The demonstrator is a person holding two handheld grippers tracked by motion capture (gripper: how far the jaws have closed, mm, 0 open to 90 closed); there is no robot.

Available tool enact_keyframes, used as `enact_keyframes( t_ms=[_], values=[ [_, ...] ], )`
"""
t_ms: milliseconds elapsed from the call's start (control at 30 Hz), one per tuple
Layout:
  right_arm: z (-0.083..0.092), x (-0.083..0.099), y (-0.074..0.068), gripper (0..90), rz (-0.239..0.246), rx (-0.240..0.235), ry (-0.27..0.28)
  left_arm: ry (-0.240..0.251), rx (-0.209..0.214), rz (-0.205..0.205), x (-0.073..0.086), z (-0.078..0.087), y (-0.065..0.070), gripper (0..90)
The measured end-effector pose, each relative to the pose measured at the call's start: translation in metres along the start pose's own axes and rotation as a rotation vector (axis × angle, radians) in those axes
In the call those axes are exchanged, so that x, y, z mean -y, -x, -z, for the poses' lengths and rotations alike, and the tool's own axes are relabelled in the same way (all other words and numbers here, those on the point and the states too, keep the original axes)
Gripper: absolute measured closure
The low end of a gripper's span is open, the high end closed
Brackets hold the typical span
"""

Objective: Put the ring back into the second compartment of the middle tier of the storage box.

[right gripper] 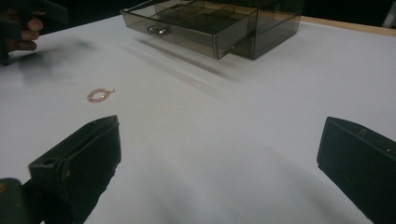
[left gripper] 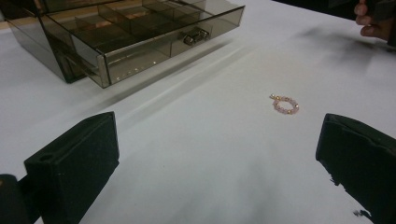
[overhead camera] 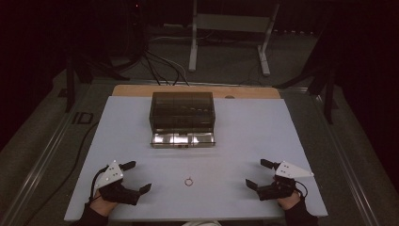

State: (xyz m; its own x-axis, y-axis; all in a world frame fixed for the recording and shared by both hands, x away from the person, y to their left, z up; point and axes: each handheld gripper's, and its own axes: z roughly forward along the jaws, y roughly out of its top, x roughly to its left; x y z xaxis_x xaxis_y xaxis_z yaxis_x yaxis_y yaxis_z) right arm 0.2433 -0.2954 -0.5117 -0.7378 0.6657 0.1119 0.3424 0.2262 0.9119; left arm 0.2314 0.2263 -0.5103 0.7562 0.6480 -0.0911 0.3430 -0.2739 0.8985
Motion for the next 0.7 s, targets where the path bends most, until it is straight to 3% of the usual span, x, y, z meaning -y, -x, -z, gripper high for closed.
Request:
enact_keyframes(
  t_ms=[133, 700],
  values=[
    [0.001, 0.002, 0.0026, 0.0, -0.015, -0.003, -0.002, -0.004, -0.007, -0.007, -0.0015, -0.0017, 0.0007, 0.8],
    [0.0031, -0.0026, -0.0028, 0.0, 0.008, 0.002, -0.028, 0.0, 0.0, -0.017, -0.0011, -0.0028, -0.0001, 0.8]
  ],
)
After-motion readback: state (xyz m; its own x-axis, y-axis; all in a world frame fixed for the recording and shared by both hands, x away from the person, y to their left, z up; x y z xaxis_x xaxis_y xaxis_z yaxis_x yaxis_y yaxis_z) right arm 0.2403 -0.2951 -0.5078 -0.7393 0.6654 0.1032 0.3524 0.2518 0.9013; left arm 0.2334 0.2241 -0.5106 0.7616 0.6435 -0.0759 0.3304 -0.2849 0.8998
